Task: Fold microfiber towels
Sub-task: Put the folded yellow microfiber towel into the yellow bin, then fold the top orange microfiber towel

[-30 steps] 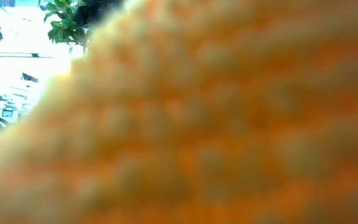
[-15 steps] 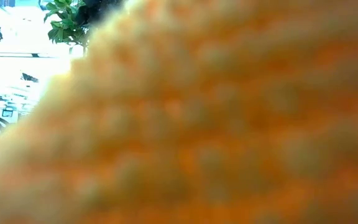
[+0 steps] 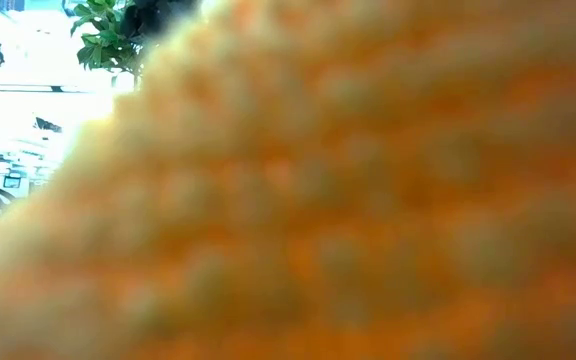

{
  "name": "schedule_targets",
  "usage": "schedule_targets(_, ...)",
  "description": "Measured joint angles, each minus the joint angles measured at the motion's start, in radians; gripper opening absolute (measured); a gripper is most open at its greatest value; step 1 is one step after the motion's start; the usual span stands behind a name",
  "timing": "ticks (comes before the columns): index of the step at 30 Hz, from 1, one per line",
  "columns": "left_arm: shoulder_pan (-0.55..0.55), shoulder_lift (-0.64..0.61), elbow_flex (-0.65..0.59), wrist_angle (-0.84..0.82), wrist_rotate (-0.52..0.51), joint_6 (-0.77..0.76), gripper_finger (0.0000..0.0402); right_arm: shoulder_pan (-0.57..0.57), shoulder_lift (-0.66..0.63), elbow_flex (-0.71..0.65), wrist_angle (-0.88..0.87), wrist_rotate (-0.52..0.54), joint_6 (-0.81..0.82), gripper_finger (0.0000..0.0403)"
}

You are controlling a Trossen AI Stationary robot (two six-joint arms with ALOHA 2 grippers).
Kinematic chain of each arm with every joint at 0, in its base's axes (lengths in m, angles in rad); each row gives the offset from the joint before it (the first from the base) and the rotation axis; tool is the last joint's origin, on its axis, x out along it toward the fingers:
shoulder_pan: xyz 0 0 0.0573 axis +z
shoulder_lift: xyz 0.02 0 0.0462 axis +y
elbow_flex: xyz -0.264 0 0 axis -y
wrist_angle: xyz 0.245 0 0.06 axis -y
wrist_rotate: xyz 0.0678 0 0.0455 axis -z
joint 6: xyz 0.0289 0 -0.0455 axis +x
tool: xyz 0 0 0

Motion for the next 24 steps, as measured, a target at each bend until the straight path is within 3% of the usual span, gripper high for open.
schedule_targets(6, -0.015, 0.000, 0.000, 0.000, -0.008, 0.000, 0.0154, 0.050, 0.000, 0.000, -0.016, 0.149, 0.106, 0.0184)
schedule_targets(11, -0.016, 0.000, 0.000, 0.000, -0.013, 0.001, 0.0154, 0.075, 0.000, 0.000, -0.089, 0.168, 0.206, 0.0195)
schedule_targets(18, -0.016, 0.000, 0.000, 0.000, -0.014, 0.019, 0.0154, 0.123, -0.037, 0.001, -0.173, 0.133, 0.243, 0.0194)
schedule_targets(24, -0.016, 0.000, 0.000, -0.001, -0.012, 0.012, 0.0154, 0.226, -0.164, 0.001, -0.177, -0.072, 0.469, 0.0195)
